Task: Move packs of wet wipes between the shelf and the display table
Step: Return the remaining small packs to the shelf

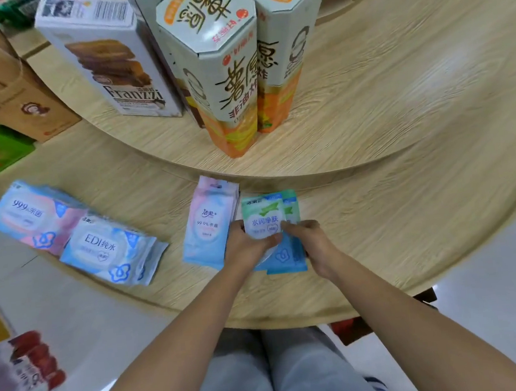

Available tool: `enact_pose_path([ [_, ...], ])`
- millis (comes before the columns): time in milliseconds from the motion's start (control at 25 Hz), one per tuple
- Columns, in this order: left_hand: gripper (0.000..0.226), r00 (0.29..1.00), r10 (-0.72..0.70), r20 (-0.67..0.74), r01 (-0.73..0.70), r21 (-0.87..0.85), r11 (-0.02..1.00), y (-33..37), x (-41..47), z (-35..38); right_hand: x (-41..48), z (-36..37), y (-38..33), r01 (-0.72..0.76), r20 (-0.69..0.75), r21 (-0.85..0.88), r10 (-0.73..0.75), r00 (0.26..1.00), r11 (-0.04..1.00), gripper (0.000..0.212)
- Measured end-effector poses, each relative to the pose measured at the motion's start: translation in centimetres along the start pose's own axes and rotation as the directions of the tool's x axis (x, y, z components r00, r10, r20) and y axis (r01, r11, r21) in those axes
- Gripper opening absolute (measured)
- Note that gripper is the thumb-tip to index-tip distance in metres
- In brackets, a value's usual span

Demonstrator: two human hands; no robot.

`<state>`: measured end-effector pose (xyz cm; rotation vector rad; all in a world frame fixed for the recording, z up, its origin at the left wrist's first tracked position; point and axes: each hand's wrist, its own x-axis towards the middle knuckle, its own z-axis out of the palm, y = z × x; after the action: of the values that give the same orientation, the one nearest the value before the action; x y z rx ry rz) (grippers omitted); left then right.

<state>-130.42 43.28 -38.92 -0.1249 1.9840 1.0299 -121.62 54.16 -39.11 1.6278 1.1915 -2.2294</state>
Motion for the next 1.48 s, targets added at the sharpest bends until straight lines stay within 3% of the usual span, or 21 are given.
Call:
enact_pose_path([
  [80,0.037,0.997,-0.010,0.079,0.025,-0.190,0.982,-0.5,-0.7,-0.1,-0.3,-0.6,0.3,-0.005,0.013,0.058,0.004,1.000,0.998,0.067],
  [120,0.040,0.995,-0.002,0.098,0.025,-0.240,0.970,-0.7,-1.1,-0.1,-0.5,-1.1,0.4,-0.011,0.034,0.075,0.009,0.999,0.997,0.071],
  [240,0.054,0.995,0.027,0.099,-0.001,-0.257,0.966,-0.2,-2.5,-0.6,-2.0,-2.1,0.6,-0.016,0.118,0.103,0.004,0.993,0.995,0.042],
  [400,0.060,0.975,0.115,0.190,-0.055,-0.294,0.954,0.8,-4.0,-2.0,-4.2,-3.1,0.8,0.103,0.089,0.131,-0.115,0.989,0.986,0.053],
  [480,0.068,0.955,0.162,0.247,-0.080,-0.312,0.947,1.3,-4.8,-2.7,-5.6,-3.8,0.7,0.138,0.076,0.149,-0.150,0.986,0.979,0.048],
  [640,0.050,0.948,0.220,0.228,-0.180,-0.185,0.966,2.3,-7.0,-2.8,-9.3,-5.3,1.0,0.230,0.002,0.191,-0.235,0.972,0.954,0.036],
  [760,0.053,0.933,0.250,0.259,-0.249,-0.036,0.968,2.6,-7.7,-2.3,-12.5,-5.9,2.5,0.297,-0.167,0.246,-0.261,0.951,0.923,0.032],
  [840,0.039,0.904,0.267,0.335,-0.301,0.054,0.952,3.2,-8.3,-1.8,-14.8,-5.8,4.1,0.337,-0.273,0.297,-0.259,0.926,0.893,0.024],
  [920,0.030,0.855,0.277,0.438,-0.362,0.124,0.924,3.7,-9.0,-1.1,-17.0,-5.3,6.4,0.374,-0.389,0.332,-0.236,0.891,0.866,0.021],
  [1200,0.038,0.605,0.148,0.782,-0.581,0.307,0.754,2.0,-12.8,1.9,-24.4,-1.3,19.1,0.528,-0.731,0.538,0.052,0.680,0.657,0.021],
  [1480,0.034,0.258,-0.086,0.962,-0.800,0.263,0.539,-5.5,-24.0,7.3,-32.0,2.1,31.5,0.741,-0.809,0.562,0.431,0.400,0.367,0.018],
])
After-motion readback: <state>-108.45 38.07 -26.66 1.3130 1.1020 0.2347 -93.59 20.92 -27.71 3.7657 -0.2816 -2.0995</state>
